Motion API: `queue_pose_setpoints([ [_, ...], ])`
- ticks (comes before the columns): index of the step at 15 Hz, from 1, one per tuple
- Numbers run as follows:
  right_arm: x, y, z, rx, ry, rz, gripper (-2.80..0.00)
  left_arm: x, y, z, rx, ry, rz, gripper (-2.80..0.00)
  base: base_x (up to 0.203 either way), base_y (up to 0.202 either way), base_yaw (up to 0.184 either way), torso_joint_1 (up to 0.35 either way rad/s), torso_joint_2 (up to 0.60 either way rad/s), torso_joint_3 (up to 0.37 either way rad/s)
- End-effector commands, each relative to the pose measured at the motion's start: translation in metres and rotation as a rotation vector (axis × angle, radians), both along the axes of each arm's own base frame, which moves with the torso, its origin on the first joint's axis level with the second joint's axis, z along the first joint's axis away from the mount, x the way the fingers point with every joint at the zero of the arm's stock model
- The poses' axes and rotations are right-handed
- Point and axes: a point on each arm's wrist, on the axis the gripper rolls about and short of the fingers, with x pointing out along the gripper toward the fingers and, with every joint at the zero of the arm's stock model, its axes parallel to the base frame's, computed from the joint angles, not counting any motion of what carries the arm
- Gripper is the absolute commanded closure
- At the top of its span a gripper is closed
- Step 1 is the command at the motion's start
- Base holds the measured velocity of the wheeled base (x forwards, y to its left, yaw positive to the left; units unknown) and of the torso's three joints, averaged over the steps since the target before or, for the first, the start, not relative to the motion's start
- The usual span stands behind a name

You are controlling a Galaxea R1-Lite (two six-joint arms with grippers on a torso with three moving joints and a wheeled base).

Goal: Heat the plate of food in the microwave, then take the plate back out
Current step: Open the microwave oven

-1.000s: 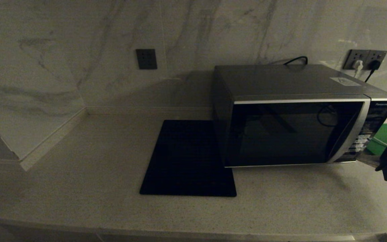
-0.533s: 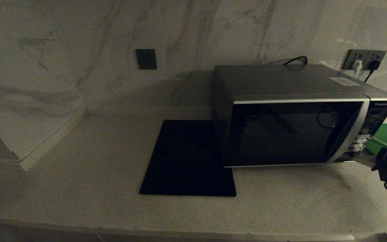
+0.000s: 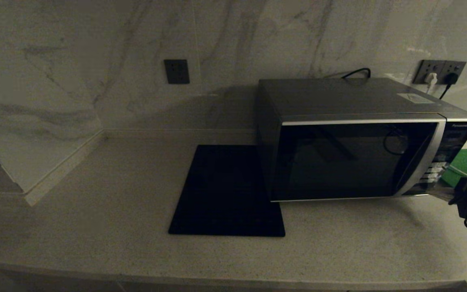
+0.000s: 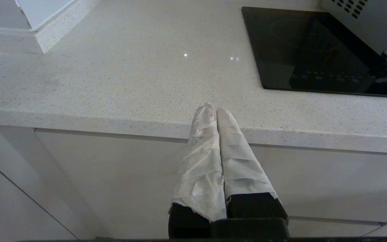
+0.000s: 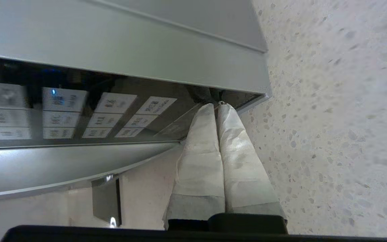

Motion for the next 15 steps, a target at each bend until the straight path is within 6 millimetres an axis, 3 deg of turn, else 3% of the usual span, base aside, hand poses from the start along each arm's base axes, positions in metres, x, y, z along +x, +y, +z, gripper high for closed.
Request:
queue_pose_setpoints([
  [1, -0.022, -0.01, 0.01, -0.001, -0.006, -0.043, 0.0, 0.0, 0.0, 0.0, -0.001, 0.0, 0.0, 0.0, 0.0, 0.0, 0.0, 0.0, 0.0, 0.0],
  [5, -0.06, -0.013, 0.048, -0.055, -0.05, -0.107, 0.0, 0.0, 0.0, 0.0, -0.001, 0.0, 0.0, 0.0, 0.0, 0.0, 0.0, 0.0, 0.0, 0.0],
  [9, -0.101, 0.023, 0.116, -0.156, -0.148, -0.128, 0.0, 0.0, 0.0, 0.0, -0.001, 0.0, 0.0, 0.0, 0.0, 0.0, 0.0, 0.0, 0.0, 0.0],
  [12, -0.129, 0.078, 0.172, -0.25, -0.176, -0.143, 0.0, 0.0, 0.0, 0.0, -0.001, 0.0, 0.0, 0.0, 0.0, 0.0, 0.0, 0.0, 0.0, 0.0],
  [15, -0.129, 0.161, 0.193, -0.369, -0.055, -0.075, 0.0, 0.0, 0.0, 0.0, -0.001, 0.0, 0.0, 0.0, 0.0, 0.0, 0.0, 0.0, 0.0, 0.0],
])
